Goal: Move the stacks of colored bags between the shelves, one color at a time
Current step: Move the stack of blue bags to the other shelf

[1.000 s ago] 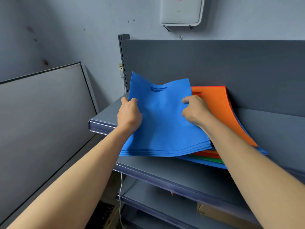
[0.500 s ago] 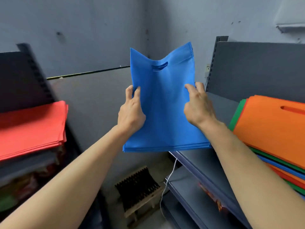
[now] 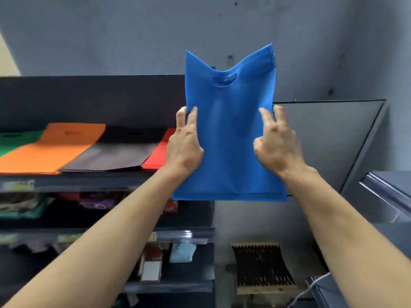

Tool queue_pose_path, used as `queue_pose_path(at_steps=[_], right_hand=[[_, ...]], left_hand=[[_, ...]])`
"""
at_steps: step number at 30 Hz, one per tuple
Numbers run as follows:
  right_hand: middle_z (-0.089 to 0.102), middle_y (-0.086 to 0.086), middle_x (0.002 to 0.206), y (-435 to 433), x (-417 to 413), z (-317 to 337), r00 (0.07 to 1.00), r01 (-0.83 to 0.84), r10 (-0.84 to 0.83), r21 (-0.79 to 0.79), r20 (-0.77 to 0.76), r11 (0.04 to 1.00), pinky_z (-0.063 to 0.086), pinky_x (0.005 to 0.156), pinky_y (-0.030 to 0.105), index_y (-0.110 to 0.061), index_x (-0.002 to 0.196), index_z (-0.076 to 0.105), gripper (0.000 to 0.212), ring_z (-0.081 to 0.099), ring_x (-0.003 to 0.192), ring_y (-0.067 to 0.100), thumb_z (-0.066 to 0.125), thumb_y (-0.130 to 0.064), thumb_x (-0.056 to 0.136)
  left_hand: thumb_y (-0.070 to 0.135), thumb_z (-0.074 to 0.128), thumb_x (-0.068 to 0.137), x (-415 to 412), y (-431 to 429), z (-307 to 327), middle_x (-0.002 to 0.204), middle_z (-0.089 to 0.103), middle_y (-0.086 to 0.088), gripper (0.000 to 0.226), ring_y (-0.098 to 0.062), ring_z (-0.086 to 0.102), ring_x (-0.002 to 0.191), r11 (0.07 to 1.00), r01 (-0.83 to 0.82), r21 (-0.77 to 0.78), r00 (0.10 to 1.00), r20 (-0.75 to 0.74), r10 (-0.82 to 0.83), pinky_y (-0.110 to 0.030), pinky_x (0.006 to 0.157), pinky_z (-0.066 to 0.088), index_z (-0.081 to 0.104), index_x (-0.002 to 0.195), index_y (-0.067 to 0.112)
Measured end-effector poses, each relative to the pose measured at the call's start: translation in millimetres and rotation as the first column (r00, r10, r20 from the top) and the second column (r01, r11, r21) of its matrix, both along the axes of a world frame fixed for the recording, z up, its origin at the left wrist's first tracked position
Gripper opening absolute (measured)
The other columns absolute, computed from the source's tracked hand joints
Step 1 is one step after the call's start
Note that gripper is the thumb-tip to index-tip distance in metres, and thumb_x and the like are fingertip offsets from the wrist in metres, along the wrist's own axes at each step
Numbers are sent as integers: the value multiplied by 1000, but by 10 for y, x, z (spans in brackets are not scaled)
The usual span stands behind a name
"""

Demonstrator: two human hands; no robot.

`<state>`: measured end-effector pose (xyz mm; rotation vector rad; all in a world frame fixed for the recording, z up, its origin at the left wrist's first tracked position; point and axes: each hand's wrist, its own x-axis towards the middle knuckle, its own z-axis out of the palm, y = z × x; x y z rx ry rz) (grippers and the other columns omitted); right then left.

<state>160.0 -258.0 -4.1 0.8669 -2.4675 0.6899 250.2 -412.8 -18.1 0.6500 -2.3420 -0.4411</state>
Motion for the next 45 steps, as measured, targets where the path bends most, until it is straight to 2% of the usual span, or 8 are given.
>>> queue_pose_path(at_steps=[4,12,17,22,28,30,37,45], right_hand=[[13,9,154,-835,433,16,993,-114,114,8,5,993,43,79,40,-13,146,24,63,55,99,45,44,-5,87],[16,6,153,-2662,1363,101,958,-286,285,-24,-19,958,42,77,41,-12,144,28,62,55,95,48,45,-3,85],[17,6,152,-3598,1803,99,935,-354,354,-23,9,935,41,73,40,-10,140,31,58,55,92,46,47,-3,85],[20,6,149,-4375,2118,107,885,-463,463,-15,38,886,42,73,39,-9,135,34,52,55,90,44,46,-2,85],[21,4,148,-5187,2312,105,808,-586,587,-28,51,810,37,71,36,-11,138,33,55,53,93,41,47,-3,85],[21,5,148,-5452,2406,97,775,-627,629,-38,66,778,41,76,38,-10,138,33,56,53,97,42,47,-2,85],[19,4,149,-6316,2989,102,666,-741,739,-27,99,671,45,78,37,-11,141,30,58,54,99,38,47,-2,85],[22,4,146,-7361,3991,76,659,-745,743,-35,116,666,43,78,38,-10,137,34,54,52,97,39,46,-2,85]], left_hand=[[-9,41,77,533,-729,-19,153,7,4,78,-40,56,95,995,-99,8,993,-57,100,-37,78,41,20,147,19],[-12,41,77,1640,-2411,19,153,12,-1,74,-35,51,113,965,-261,3,959,-111,260,-37,91,41,27,145,13],[-12,42,77,2184,-3247,25,152,15,1,72,-35,54,107,941,-337,2,936,-109,335,-35,85,43,31,143,13],[-12,42,77,2632,-3889,7,151,16,2,71,-37,55,105,896,-444,13,892,-94,443,-41,86,46,33,143,13],[-12,42,78,2965,-4481,-14,153,16,1,69,-33,49,118,821,-570,1,819,-74,569,-38,88,41,34,142,13],[-12,42,78,3100,-4650,-10,153,16,1,69,-31,47,121,791,-611,-8,790,-67,610,-39,90,41,34,142,13],[-14,42,78,3823,-5317,-41,152,17,3,69,-32,50,115,707,-707,19,703,-85,706,-45,87,48,35,141,13],[-14,38,79,4864,-6295,-38,152,15,4,69,-33,48,119,691,-722,-20,691,-65,720,-45,89,48,34,142,14]])
